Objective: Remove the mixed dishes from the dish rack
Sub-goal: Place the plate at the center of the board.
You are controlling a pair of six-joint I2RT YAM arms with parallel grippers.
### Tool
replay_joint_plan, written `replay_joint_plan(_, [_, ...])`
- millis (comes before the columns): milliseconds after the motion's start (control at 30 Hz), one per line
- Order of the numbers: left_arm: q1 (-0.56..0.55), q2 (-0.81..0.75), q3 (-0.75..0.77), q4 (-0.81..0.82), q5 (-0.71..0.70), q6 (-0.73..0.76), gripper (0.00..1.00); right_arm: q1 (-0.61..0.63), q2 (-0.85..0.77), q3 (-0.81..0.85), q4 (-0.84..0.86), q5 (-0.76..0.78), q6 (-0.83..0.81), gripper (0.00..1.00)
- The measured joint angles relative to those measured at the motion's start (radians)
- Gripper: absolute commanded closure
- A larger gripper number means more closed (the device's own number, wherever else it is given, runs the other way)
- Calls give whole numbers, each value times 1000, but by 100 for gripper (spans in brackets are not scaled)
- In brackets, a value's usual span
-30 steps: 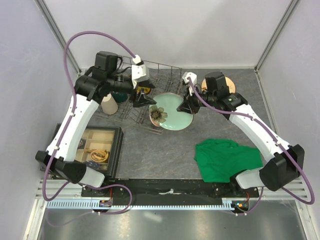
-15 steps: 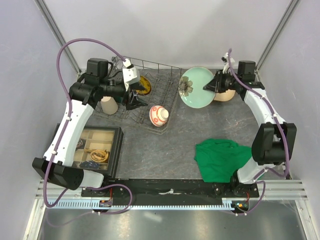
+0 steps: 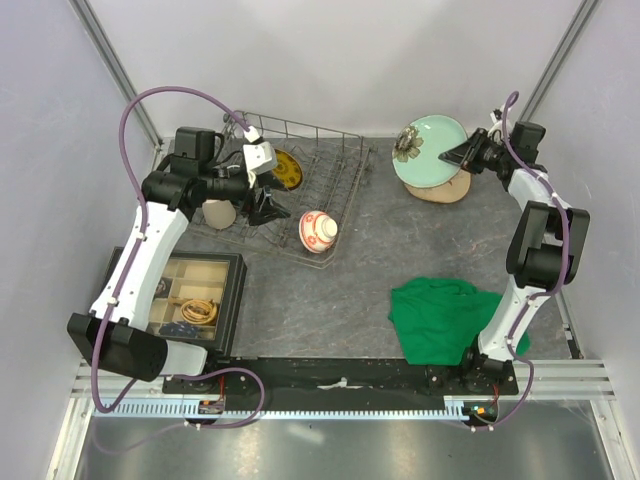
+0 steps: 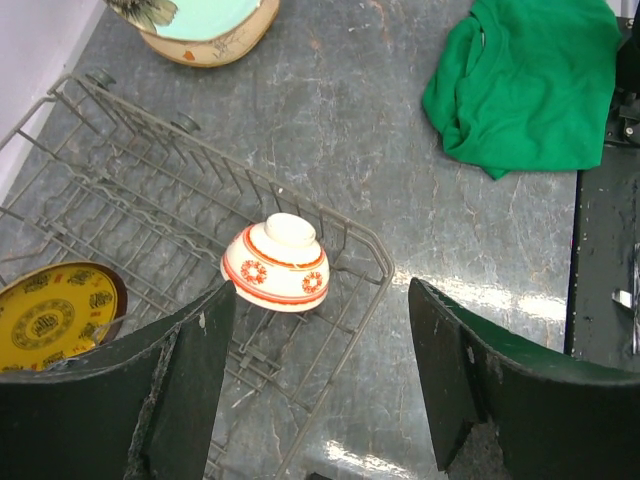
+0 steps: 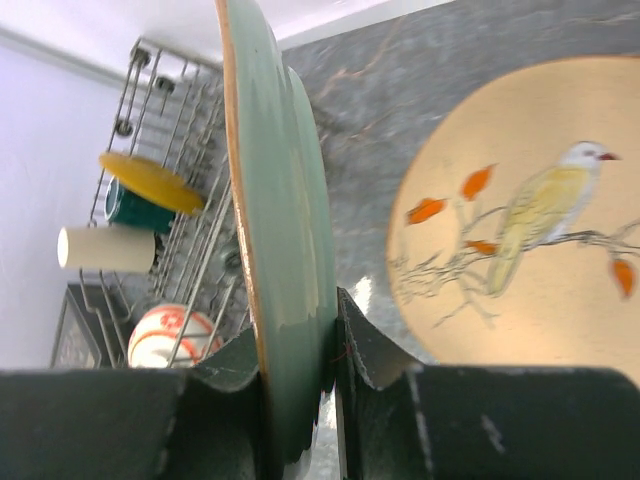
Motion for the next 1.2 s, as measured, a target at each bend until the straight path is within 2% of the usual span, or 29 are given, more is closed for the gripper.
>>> replay_joint_plan(300, [7,0,-17,2,0,13,23,-64,166,89,43,9,55,100])
replay_joint_plan(567, [8,0,-41,5,0,27,24,-84,241,140,26,35,43,100])
replay_joint_plan(833, [11,0,-80,5,0,40,24,-84,272,160,11,50,19,100])
replay_joint_plan(1200, [11,0,-127,9,0,54,24,-85,309,161,-5,53,-8,93])
